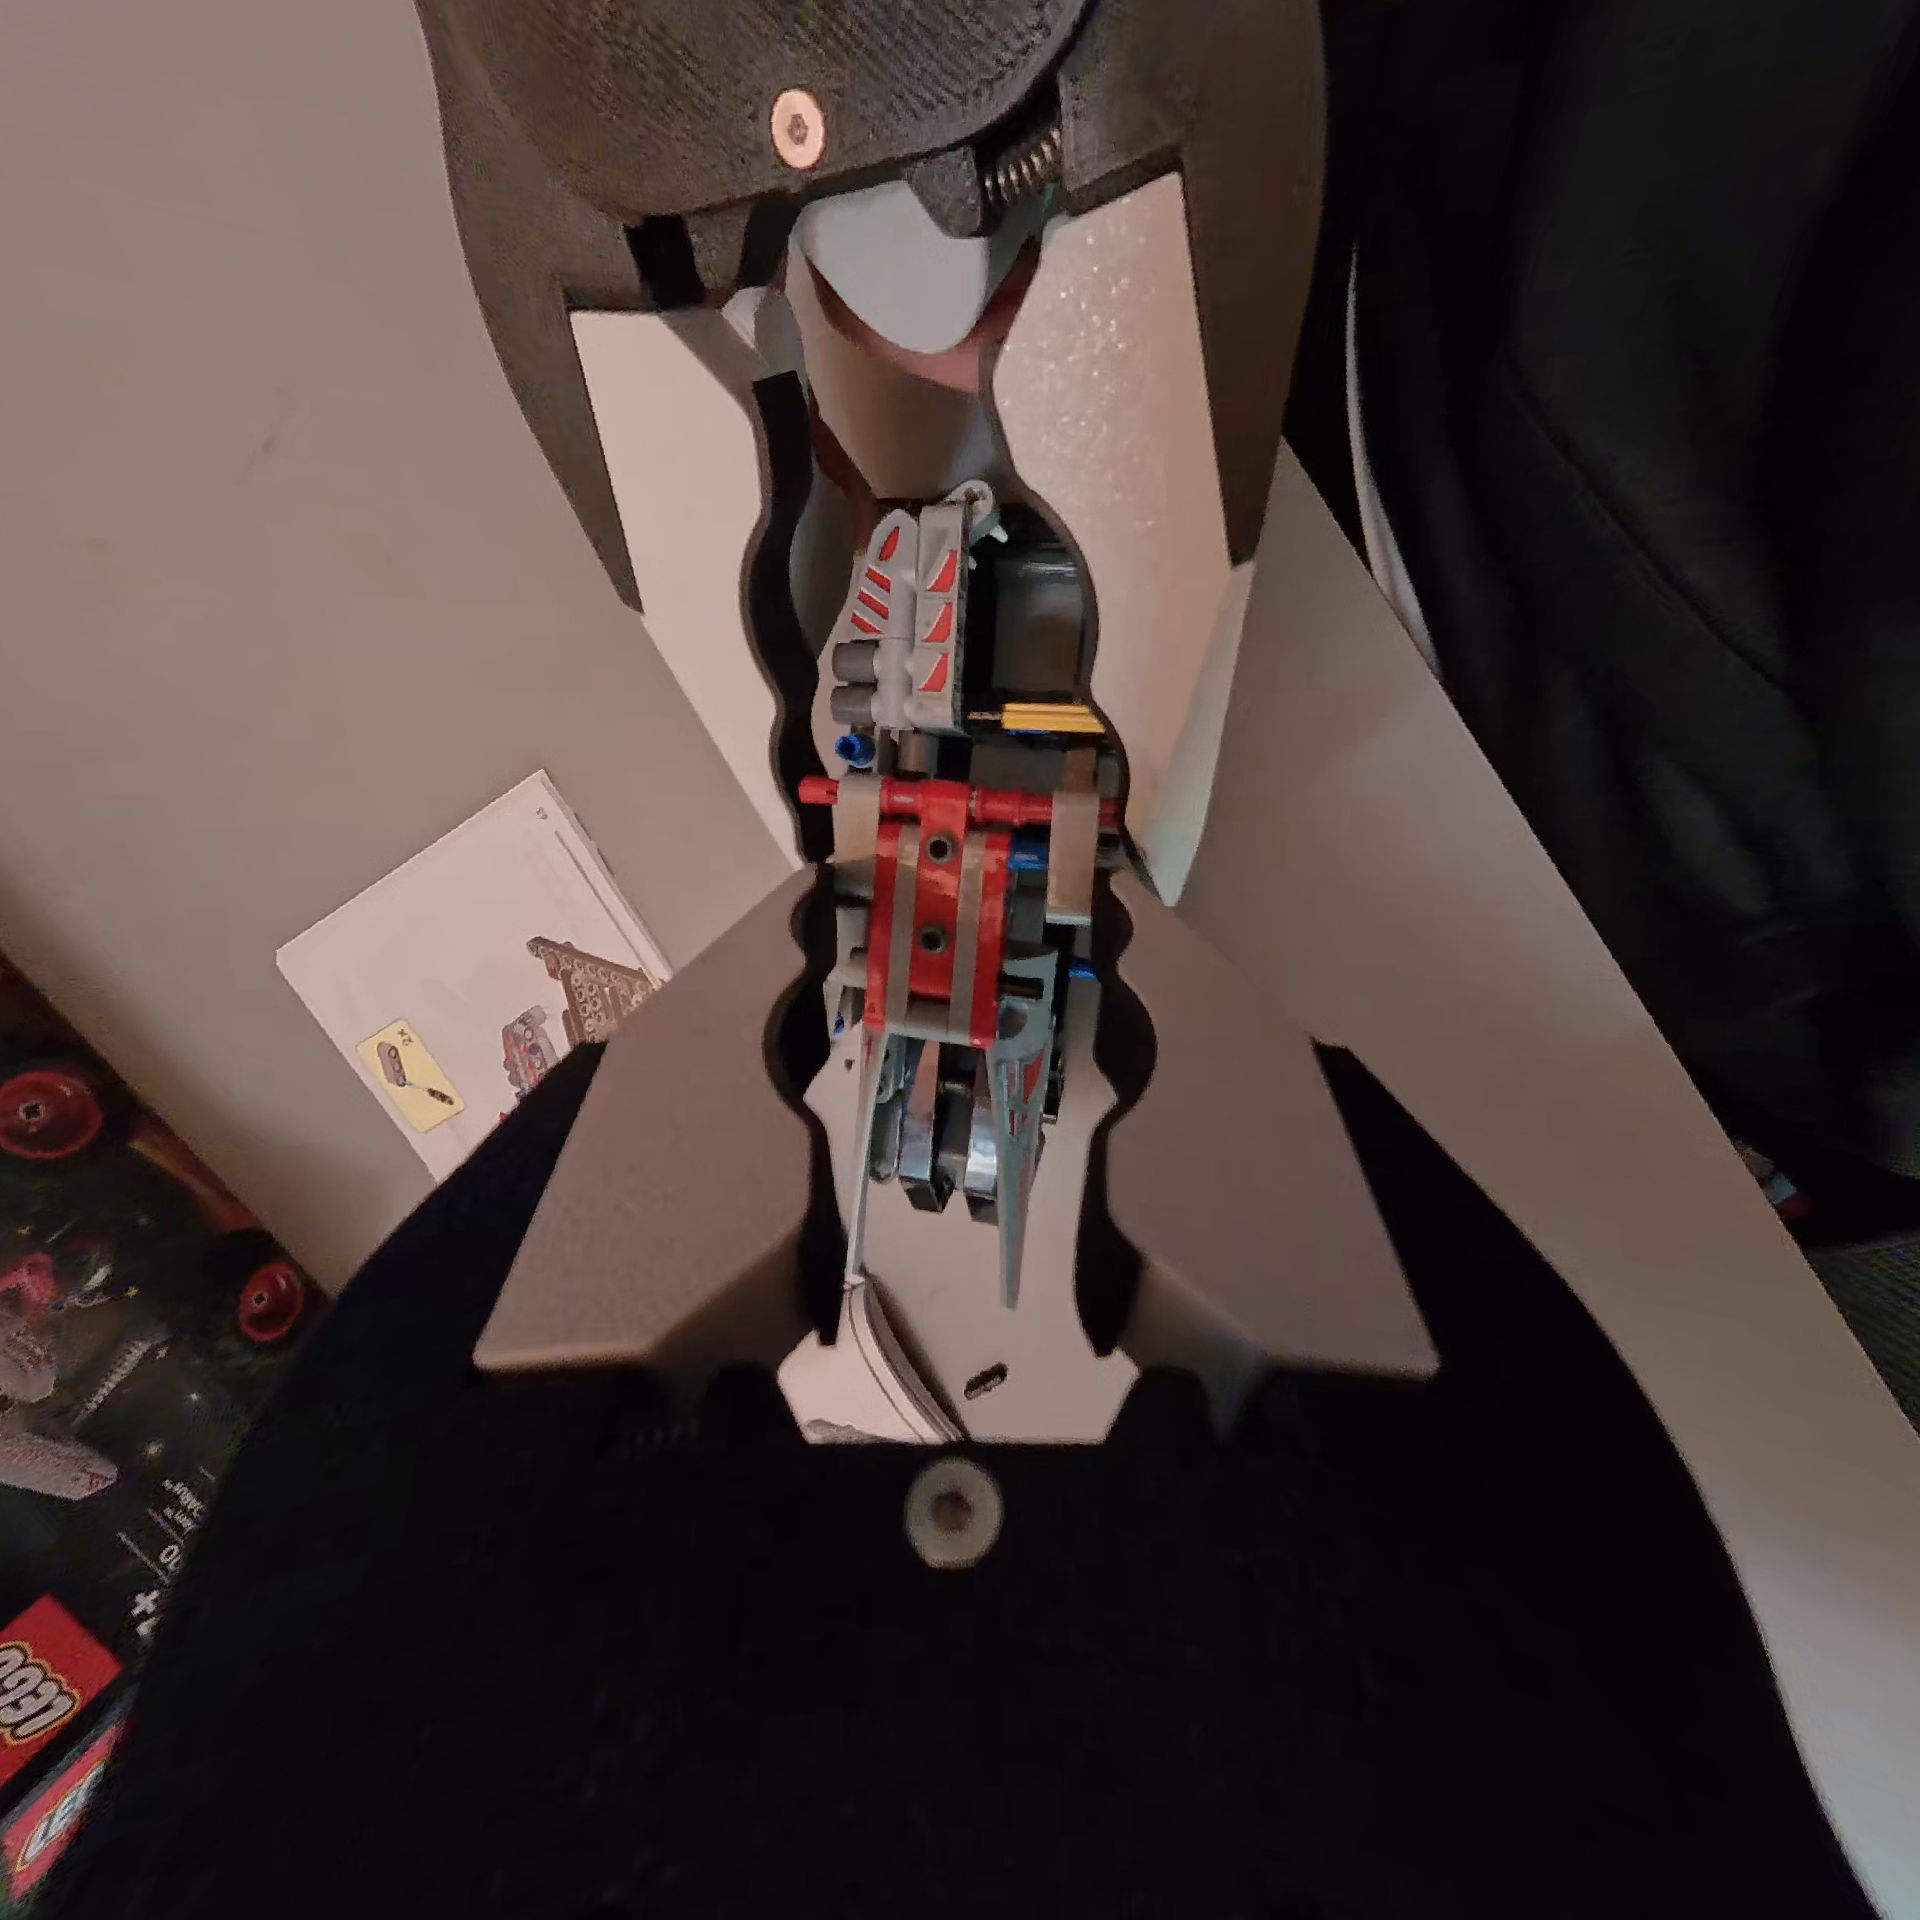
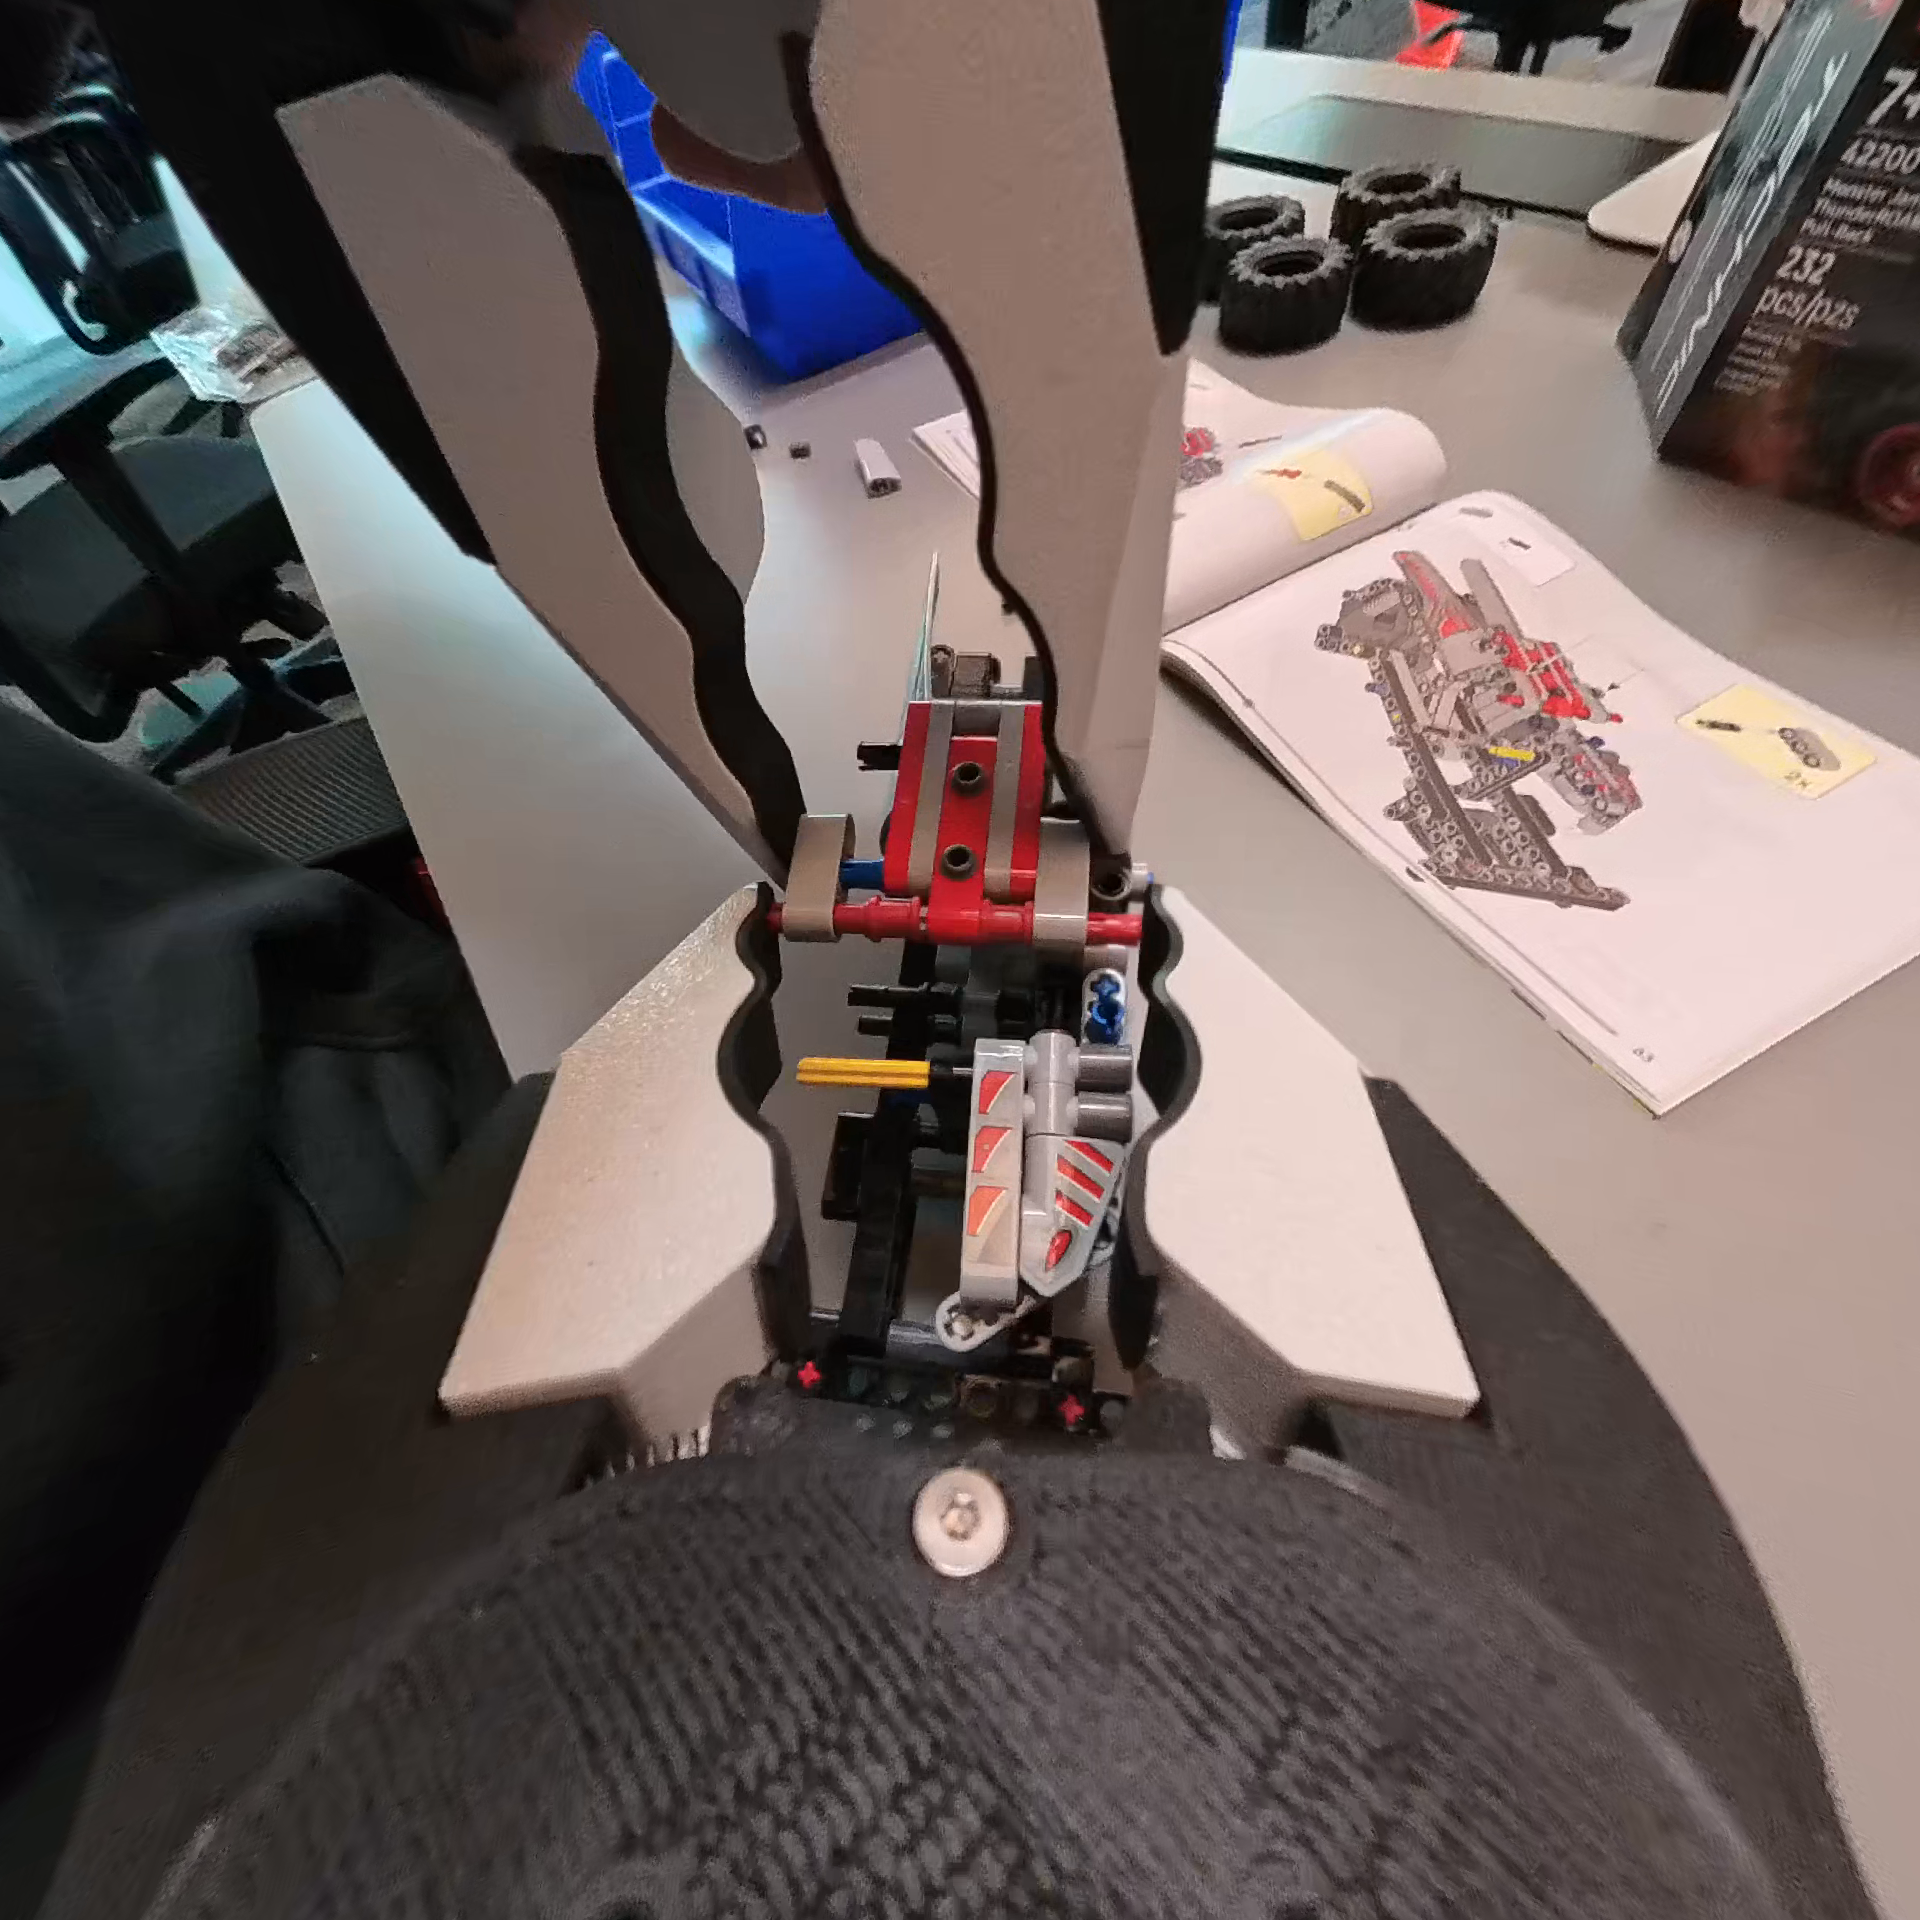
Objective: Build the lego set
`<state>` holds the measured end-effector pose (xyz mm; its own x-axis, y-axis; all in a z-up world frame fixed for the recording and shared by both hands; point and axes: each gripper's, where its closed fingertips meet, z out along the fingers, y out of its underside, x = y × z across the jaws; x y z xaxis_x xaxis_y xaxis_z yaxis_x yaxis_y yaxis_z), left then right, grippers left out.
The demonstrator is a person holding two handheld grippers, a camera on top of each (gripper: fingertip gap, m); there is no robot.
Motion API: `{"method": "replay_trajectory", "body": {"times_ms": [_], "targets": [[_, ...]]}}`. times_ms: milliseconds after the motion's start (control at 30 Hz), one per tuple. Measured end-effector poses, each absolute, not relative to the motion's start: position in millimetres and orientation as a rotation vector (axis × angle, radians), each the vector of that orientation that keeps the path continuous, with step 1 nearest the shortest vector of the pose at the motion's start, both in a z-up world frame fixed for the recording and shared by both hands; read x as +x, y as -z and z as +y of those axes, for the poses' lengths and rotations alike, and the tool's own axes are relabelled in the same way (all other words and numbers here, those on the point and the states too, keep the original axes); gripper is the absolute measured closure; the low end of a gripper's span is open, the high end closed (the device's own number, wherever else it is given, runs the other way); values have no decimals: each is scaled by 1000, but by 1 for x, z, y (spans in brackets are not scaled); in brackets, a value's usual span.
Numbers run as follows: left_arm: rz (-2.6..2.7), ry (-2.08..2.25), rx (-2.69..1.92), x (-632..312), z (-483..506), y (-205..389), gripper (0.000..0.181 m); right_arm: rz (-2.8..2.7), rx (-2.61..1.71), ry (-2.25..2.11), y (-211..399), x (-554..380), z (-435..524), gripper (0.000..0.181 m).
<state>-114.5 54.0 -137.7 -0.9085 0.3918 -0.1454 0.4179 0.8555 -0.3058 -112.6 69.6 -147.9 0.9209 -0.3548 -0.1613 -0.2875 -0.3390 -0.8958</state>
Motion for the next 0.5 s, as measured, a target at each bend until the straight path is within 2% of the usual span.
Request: {"method": "replay_trajectory", "body": {"times_ms": [300, 367, 433, 467, 500], "targets": [[2943, 453, 590, -114, 54, 139, 134, 489, -2043, 96, 158, -115, 62, 116], [2935, 448, 582, -114, 54, 139, 134, 500, -2176, 115, 171, -117, 45, 102], [2930, 449, 573, -115, 54, 139, 134, 478, -2161, 114, 166, -119, 39, 109], [2926, 450, 572, -115, 54, 139, 134, 453, -2130, 51, 161, -125, 40, 123], [2920, 447, 570, -115, 54, 139, 134, 450, -2107, 5, 158, -127, 40, 121]]}}
